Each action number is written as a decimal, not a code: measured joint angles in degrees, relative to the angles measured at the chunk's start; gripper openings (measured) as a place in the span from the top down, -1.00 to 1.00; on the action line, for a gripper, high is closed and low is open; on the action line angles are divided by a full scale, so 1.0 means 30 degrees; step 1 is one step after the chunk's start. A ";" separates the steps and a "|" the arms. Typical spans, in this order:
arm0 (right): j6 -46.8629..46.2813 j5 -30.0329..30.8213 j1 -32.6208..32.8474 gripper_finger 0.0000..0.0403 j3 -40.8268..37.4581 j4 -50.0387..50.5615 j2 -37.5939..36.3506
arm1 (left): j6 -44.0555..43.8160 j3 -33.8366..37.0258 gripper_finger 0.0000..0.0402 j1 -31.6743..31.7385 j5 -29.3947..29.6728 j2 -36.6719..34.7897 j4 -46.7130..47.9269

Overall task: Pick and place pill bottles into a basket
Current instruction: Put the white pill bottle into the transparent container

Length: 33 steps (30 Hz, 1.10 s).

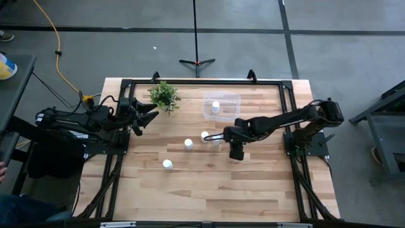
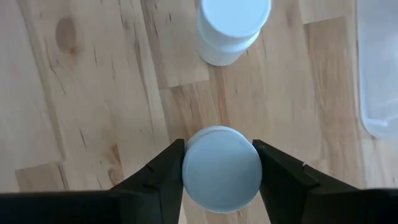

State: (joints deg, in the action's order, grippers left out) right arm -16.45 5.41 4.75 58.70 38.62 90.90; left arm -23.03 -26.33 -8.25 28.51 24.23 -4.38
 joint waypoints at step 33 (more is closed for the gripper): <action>-0.2932 -0.0744 -0.0009 0.18 0.0051 -0.1097 -0.3763 | 0.0013 0.0000 -0.29 -0.0007 0.0000 0.0006 0.0015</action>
State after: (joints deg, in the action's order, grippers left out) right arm -25.24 3.18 4.73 58.85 35.33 79.61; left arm -22.99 -26.33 -8.27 28.51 24.25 -4.34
